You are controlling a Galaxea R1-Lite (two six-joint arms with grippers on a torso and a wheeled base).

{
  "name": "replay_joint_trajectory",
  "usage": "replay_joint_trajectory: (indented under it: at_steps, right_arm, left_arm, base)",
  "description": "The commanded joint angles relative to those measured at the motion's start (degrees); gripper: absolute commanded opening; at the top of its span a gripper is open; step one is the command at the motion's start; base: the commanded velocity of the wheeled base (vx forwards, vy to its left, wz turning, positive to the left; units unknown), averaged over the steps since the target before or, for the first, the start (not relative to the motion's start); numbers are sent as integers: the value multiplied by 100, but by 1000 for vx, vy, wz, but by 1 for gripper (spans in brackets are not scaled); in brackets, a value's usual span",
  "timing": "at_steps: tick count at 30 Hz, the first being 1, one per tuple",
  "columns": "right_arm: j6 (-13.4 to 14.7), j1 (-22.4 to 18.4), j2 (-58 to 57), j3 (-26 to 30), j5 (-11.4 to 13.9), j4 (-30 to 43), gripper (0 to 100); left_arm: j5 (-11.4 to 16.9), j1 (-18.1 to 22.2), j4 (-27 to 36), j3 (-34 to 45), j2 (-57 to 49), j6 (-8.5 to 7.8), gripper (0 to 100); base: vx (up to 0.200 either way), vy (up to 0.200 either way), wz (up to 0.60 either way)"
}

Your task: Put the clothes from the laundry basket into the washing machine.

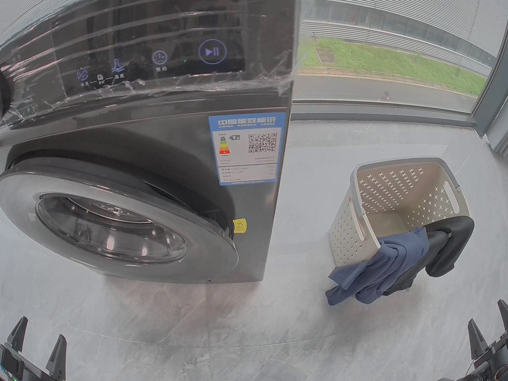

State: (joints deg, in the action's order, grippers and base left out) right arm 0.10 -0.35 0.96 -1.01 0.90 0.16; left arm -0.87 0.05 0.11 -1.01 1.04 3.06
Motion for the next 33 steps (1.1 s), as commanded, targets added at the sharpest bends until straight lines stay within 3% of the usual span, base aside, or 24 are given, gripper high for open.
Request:
replay_joint_trajectory:
  at_steps: [1,6,26,33]
  right_arm:
    - [-1,0,-96,92,-2,2,100]
    - [-1,0,-96,92,6,2,100]
    - [-1,0,-96,92,6,2,100]
    - [-1,0,-96,92,6,2,100]
  left_arm:
    - [-1,4,-2,92,-77,2,100]
    - [-1,4,-2,92,-77,10,100]
    - [7,4,-2,92,-77,10,100]
    - [-1,4,-2,92,-77,10,100]
  base:
    - [0,0,0]
    - [0,0,0]
    - [0,200,0]
    - [0,0,0]
